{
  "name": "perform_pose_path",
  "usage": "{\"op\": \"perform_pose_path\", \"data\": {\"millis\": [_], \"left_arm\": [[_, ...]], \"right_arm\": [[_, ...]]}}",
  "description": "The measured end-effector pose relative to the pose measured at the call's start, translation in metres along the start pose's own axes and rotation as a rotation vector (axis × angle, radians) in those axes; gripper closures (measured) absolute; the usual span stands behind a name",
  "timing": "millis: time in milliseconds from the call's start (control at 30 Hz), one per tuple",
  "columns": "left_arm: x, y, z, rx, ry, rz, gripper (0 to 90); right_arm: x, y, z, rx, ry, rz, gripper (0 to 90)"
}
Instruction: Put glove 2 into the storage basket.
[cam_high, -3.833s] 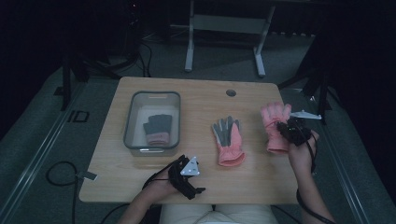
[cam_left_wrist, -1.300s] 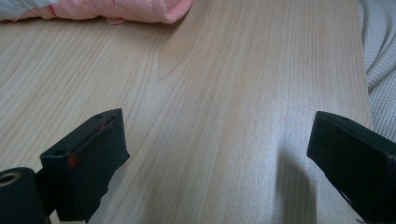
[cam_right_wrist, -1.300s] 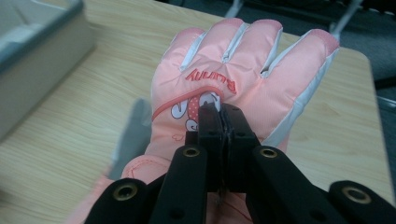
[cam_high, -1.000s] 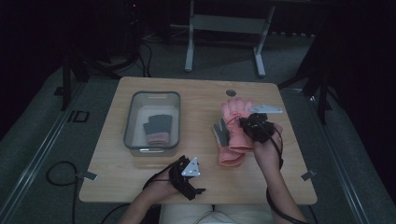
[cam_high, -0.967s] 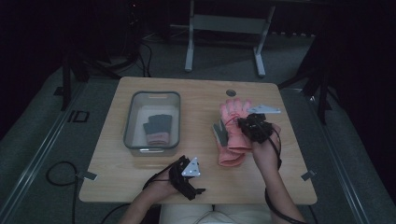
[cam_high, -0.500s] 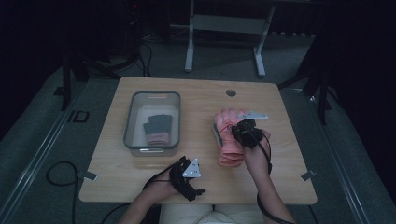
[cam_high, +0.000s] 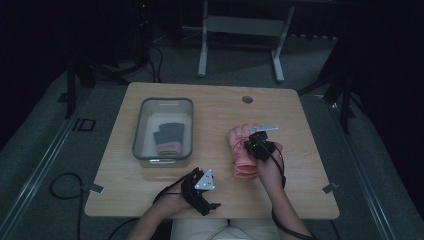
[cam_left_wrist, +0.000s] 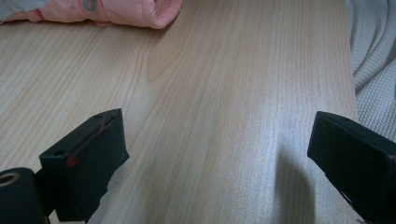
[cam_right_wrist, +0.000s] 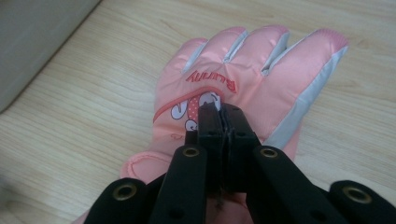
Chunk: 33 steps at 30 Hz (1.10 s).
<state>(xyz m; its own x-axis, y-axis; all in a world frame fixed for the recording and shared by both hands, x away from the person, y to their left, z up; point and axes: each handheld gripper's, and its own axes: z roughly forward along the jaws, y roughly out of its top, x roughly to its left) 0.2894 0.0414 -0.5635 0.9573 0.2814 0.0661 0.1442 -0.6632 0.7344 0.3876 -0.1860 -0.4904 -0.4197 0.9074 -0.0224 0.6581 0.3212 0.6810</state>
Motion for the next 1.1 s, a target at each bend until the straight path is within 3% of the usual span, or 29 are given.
{"op": "perform_pose_path", "data": {"millis": [300, 467, 767, 900, 1033, 1100], "left_arm": [[0.0, 0.0, 0.0, 0.001, 0.0, -0.007, 3.8], [0.0, 0.001, 0.0, -0.008, -0.005, -0.007, 3.8], [0.002, 0.002, -0.001, -0.017, -0.016, -0.027, 3.8], [0.002, 0.003, -0.002, -0.007, -0.015, -0.033, 3.8], [0.001, 0.01, -0.005, -0.003, 0.004, -0.061, 3.8], [0.0, 0.017, -0.01, -0.021, 0.035, -0.068, 3.9]], "right_arm": [[-0.004, -0.003, 0.006, 0.011, 0.022, 0.002, 85.0], [-0.007, 0.004, -0.009, -0.024, 0.058, -0.011, 75.6], [-0.015, 0.009, -0.03, -0.071, 0.083, -0.023, 62.9], [-0.022, 0.012, -0.038, -0.075, 0.09, -0.042, 62.2], [-0.03, 0.012, -0.046, -0.088, 0.088, -0.06, 62.1], [-0.033, 0.012, -0.05, -0.096, 0.082, -0.078, 61.1]]}}
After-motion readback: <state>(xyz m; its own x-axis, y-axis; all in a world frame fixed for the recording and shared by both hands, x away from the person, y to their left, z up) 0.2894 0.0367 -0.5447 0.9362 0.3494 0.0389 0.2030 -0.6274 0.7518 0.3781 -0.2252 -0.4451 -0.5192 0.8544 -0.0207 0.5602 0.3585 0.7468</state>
